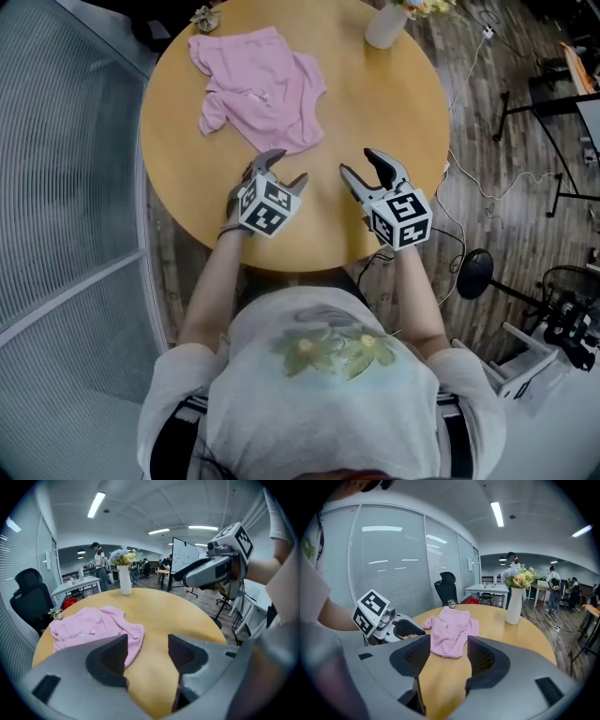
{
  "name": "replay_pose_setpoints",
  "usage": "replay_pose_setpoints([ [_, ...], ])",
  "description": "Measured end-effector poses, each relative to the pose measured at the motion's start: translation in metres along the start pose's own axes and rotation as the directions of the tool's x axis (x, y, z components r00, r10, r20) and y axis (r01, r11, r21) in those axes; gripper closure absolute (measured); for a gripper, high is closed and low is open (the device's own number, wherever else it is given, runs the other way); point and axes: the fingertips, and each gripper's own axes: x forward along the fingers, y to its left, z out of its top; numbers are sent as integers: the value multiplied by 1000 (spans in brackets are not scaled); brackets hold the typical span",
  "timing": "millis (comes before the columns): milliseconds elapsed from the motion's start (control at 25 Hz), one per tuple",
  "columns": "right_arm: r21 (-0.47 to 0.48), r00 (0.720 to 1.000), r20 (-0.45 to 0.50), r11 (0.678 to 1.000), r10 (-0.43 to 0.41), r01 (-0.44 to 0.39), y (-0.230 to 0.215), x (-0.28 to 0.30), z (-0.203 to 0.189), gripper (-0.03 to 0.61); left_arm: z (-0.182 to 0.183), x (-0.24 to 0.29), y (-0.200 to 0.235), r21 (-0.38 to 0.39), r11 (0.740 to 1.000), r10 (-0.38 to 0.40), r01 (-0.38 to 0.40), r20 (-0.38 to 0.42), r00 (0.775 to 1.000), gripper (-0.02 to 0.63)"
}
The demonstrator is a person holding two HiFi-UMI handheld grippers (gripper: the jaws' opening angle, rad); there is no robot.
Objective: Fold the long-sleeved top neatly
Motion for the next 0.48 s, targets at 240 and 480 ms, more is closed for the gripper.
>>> replay_pose_setpoints([
  [240, -2, 998, -39, 999, 48, -48, -32, 26, -9, 339, 1, 55, 6, -66, 998, -6, 1, -65, 998, 351],
  [480, -8, 991, -91, 995, 102, -103, -61, 59, -22, 339, -27, 104, 14, -93, 995, 1, -19, -194, 981, 362],
])
